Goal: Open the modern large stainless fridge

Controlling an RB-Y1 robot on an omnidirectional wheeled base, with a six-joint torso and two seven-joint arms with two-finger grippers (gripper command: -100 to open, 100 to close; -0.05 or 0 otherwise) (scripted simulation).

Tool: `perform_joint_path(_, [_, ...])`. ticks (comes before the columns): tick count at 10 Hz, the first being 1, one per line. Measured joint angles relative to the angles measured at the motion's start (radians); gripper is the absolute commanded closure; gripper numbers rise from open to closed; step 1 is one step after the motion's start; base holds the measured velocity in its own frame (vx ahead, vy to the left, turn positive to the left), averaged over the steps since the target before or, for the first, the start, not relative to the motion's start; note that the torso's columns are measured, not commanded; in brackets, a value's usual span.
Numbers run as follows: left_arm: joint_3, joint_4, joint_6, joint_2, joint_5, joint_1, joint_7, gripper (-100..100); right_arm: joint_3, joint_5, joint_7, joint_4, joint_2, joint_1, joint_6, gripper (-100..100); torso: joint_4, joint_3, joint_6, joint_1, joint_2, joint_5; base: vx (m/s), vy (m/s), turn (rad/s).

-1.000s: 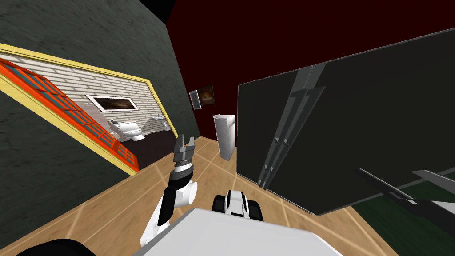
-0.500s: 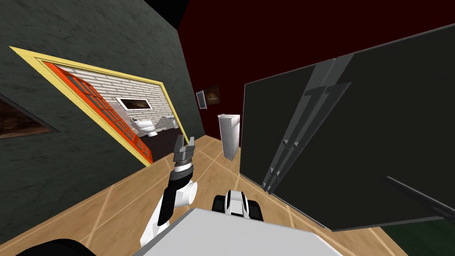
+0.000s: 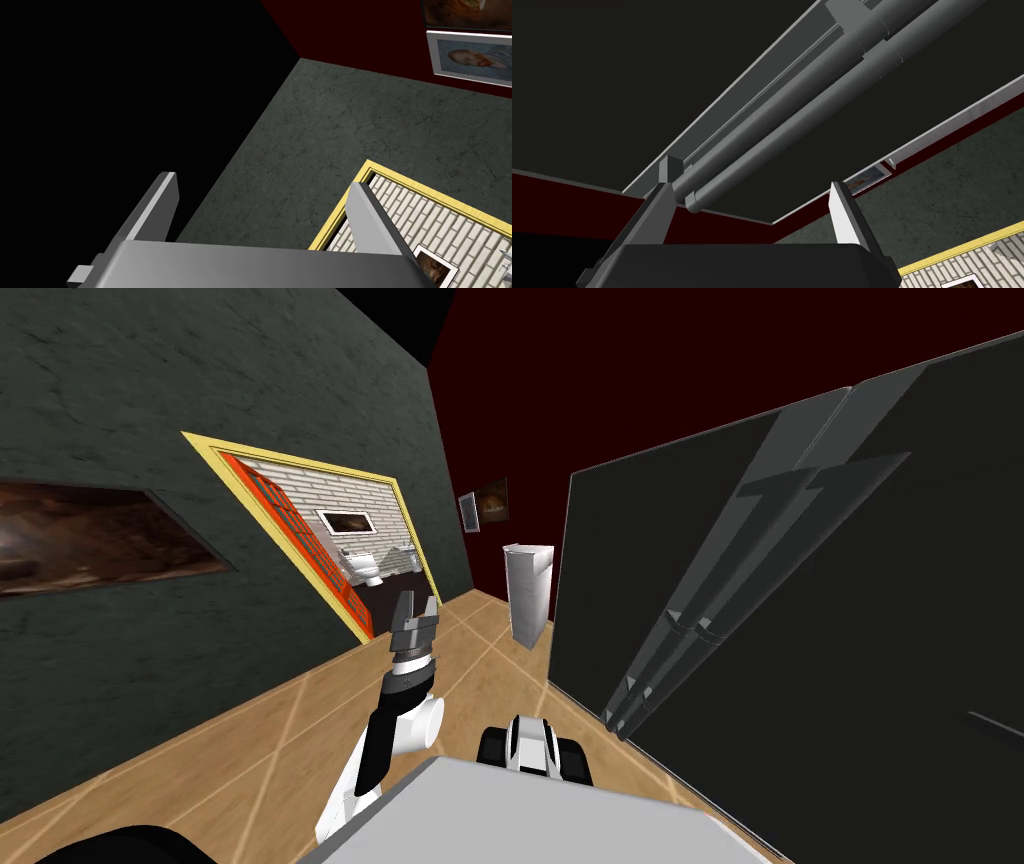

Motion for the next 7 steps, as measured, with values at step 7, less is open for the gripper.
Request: perform_joint_path(7, [0.0, 0.0, 0.0, 0.0, 0.0, 0.0, 0.0, 0, -0.196, 0.095, 0.105, 0.019, -0.066, 0.106, -0.023, -100, 0.0, 0.0, 0.001, 0.0, 0.0, 0.0, 0.001, -0.007, 0.173])
